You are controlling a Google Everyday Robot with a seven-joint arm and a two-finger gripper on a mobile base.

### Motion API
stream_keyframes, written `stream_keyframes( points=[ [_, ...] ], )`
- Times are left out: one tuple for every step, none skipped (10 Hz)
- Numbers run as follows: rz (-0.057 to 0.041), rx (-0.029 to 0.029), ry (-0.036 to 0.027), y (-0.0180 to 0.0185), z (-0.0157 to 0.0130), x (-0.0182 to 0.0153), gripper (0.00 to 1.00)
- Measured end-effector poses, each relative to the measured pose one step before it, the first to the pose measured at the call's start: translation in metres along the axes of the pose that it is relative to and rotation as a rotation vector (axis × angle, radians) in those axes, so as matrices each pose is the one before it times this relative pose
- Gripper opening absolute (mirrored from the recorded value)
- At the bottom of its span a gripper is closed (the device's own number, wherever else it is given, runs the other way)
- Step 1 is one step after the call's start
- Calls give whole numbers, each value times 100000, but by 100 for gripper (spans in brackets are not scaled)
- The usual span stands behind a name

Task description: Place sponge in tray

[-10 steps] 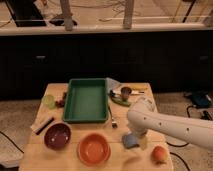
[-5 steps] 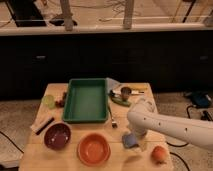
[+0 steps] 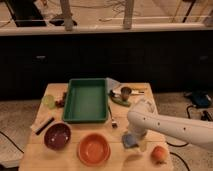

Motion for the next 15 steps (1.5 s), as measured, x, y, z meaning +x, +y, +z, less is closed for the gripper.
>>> stream_keyframes(
  points=[
    [-264,-138,15,-26,111,36,80],
    [-182,-136,-69,16,108,29,80],
    [-91,-221,-134,75,109,59,80],
    [-300,-332,-105,58,154,29,80],
    [-41,-213,-182,18,121,37,80],
    [-2,-197,-170,54,145,71,80],
    [387,-118,-292,53,108,114,80],
    [390,1,-161,31,-5,112,80],
    [448,-127,-203,80,39,92,80],
    [222,-144,-202,75,81,24,80],
    [596,-4,-174,90,17,151,76],
    [226,-21,-71,56,28,77,72],
    [450,-63,-203,122,50,139,62],
    [348,68,-108,78,0,89,55],
    [224,-8,-111,35,1,18,50]
  ],
)
